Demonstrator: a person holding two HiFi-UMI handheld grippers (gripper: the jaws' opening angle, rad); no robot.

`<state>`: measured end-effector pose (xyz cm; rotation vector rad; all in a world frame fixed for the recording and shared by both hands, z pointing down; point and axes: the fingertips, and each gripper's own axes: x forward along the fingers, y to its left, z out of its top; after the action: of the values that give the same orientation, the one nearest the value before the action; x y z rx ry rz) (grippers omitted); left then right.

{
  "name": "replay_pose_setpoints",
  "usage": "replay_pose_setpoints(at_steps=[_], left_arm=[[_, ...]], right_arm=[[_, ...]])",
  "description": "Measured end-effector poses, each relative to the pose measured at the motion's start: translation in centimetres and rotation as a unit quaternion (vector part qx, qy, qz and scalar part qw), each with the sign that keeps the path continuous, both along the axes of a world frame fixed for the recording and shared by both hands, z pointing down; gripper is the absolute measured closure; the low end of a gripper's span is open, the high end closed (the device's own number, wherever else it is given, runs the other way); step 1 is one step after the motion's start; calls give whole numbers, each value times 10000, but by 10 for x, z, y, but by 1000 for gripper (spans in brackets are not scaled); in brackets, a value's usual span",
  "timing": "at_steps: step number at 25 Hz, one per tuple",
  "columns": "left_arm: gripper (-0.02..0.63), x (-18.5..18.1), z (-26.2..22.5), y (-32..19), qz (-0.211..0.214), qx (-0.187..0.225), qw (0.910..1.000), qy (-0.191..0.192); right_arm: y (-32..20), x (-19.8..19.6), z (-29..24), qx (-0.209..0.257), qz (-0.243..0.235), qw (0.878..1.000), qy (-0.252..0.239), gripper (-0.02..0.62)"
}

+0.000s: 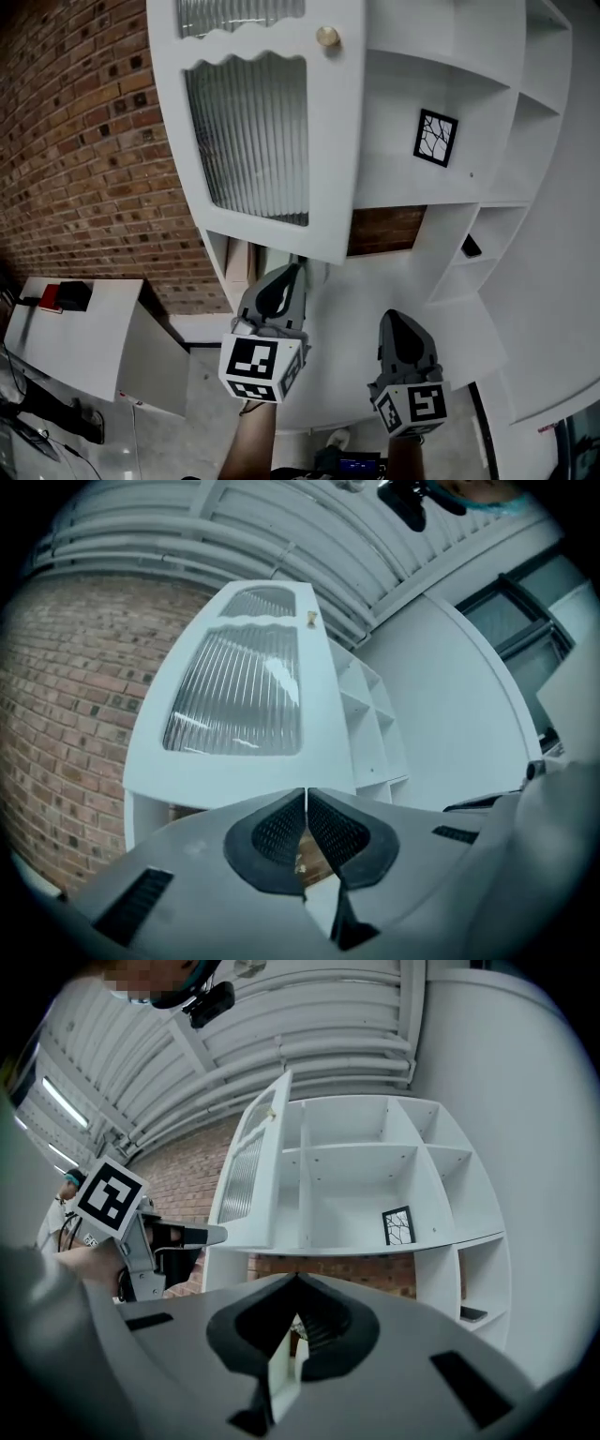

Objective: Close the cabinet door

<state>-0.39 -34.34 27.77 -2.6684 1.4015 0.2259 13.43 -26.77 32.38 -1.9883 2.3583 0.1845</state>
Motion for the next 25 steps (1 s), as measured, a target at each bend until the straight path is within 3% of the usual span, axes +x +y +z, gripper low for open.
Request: replay_pose_setpoints(at_steps=[3, 25], left_arm=[[588, 4, 13, -14, 34, -229, 9997, 6], [586, 19, 16, -74, -302, -216, 9988, 317]], right_arm=[[-15, -4, -2, -13, -97, 9999, 39, 595], [-89, 10, 11, -214, -508, 9984, 131, 595]])
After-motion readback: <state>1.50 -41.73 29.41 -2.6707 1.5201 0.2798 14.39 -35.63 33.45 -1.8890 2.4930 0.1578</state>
